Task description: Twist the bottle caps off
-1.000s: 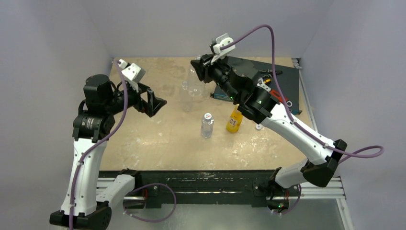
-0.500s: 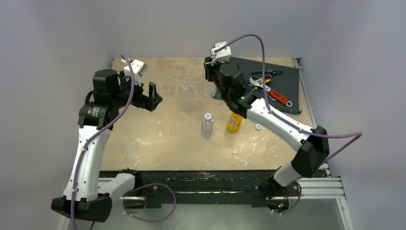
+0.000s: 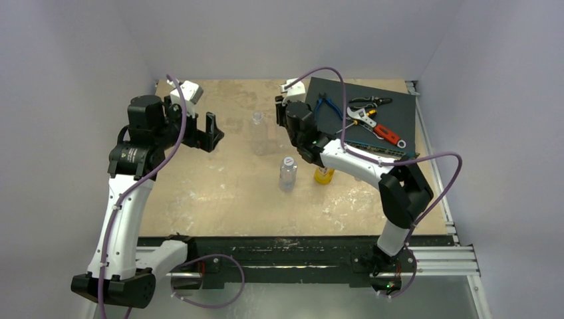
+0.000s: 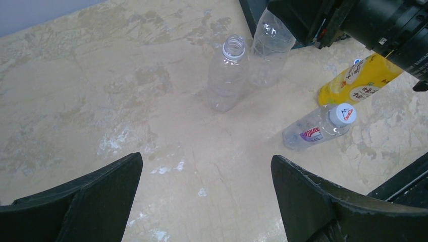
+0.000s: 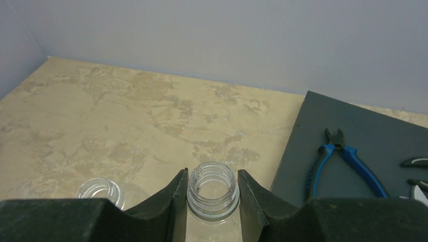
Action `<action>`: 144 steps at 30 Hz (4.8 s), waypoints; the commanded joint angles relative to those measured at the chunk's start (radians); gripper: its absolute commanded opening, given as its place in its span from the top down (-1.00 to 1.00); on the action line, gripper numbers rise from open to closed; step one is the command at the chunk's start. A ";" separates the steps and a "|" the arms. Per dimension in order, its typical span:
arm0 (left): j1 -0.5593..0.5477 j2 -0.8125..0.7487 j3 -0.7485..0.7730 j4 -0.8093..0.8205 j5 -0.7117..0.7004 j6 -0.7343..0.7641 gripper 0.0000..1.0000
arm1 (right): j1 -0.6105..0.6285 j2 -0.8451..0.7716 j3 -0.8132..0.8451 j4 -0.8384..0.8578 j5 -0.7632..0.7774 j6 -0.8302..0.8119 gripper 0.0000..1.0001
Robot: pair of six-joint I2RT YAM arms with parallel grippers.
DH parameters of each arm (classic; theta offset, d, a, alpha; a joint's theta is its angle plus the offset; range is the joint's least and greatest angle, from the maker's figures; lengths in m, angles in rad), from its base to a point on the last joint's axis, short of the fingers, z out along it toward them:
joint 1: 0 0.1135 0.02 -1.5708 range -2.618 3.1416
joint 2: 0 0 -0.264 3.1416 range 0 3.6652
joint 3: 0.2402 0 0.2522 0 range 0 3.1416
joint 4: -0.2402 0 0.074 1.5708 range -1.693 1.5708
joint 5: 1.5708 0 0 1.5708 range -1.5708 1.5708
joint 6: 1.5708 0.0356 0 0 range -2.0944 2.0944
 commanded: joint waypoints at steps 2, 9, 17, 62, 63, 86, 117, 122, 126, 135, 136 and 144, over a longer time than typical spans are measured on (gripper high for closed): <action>-0.001 -0.018 0.020 0.014 0.024 0.050 -1.00 | 0.000 0.026 -0.018 0.136 0.071 0.031 0.64; -0.001 0.003 0.055 -0.005 0.038 0.055 -1.00 | -0.001 0.064 -0.037 0.167 0.072 0.063 0.52; -0.002 -0.006 0.066 0.024 0.075 0.035 -1.00 | -0.001 0.093 -0.045 0.141 0.079 0.076 0.36; -0.001 -0.005 0.096 -0.016 0.088 0.059 -1.00 | 0.085 -0.269 0.004 -0.380 -0.028 0.201 -0.94; -0.001 -0.002 0.096 -0.020 0.090 0.059 -1.00 | 0.113 -0.294 -0.009 -0.413 -0.027 0.206 -0.94; -0.001 0.005 0.081 -0.130 0.230 0.177 -1.00 | 0.196 -0.385 -0.279 -0.434 -0.058 0.305 -0.60; -0.001 -0.210 -0.098 -0.193 0.539 0.435 -1.00 | 0.270 -0.481 -0.167 -0.438 -0.154 0.338 0.86; -0.001 -0.266 -0.139 -0.229 0.589 0.500 -1.00 | 0.352 -0.458 -0.014 -0.429 -0.189 0.358 0.81; -0.002 -0.328 -0.171 -0.124 0.614 0.415 -1.00 | 0.387 -0.439 0.075 -0.414 -0.215 0.383 0.82; -0.001 -0.349 -0.185 -0.069 0.571 0.419 -1.00 | 0.452 -0.391 0.169 -0.376 -0.204 0.369 0.81; -0.001 -0.347 -0.187 -0.064 0.563 0.423 -1.00 | 0.458 -0.387 0.177 -0.376 -0.206 0.369 0.81; -0.001 -0.319 -0.184 -0.069 0.554 0.457 -1.00 | 0.487 -0.384 0.221 -0.360 -0.208 0.364 0.81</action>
